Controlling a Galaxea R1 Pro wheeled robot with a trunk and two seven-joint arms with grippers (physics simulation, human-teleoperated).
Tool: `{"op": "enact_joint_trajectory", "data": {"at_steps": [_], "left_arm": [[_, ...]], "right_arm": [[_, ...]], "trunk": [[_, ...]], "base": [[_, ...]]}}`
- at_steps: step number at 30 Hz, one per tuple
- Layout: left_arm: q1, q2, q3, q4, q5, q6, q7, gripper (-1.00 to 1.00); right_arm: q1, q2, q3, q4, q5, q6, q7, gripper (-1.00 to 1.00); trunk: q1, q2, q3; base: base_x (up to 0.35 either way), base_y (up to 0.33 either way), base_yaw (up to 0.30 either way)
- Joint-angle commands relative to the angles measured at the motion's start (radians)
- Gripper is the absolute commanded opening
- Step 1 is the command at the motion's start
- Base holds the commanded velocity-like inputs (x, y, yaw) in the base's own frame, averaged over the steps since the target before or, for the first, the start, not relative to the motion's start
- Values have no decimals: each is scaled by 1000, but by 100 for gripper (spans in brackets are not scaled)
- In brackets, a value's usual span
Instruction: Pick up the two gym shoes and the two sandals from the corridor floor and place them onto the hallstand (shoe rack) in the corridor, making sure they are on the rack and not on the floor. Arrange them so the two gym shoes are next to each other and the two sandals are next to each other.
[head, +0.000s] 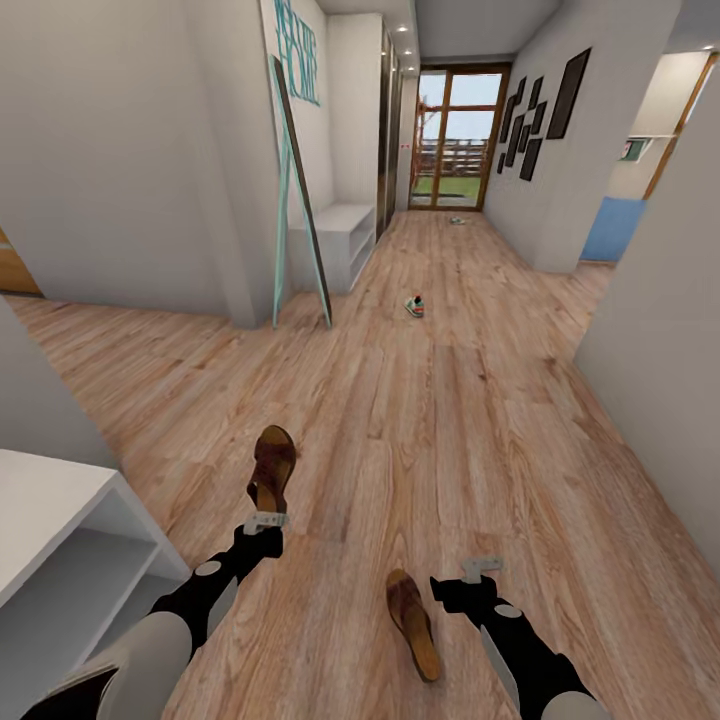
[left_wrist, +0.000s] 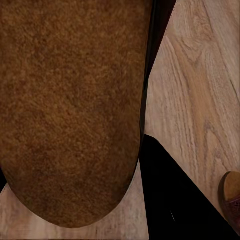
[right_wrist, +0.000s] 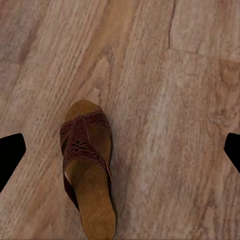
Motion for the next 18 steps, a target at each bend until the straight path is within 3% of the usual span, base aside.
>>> {"op": "enact_joint_trajectory", "data": {"at_steps": [1, 11, 18], "left_arm": [[0, -1, 9, 0, -14, -4, -5, -100], [-1, -3, 5, 0, -16, -5, -13, -100], [-3, -4, -34, -13, -20, 0, -60, -100]], "right_arm": [[0, 2, -8, -2, 10, 6, 7, 100], [0, 1, -8, -2, 9, 5, 7, 100], [0, 1, -9, -4, 9, 6, 6, 100]], "trunk": [[0, 0, -1], [0, 0, -3], [27, -49, -26]], "base": [[24, 19, 0], [6, 4, 100], [0, 0, 18]]}}
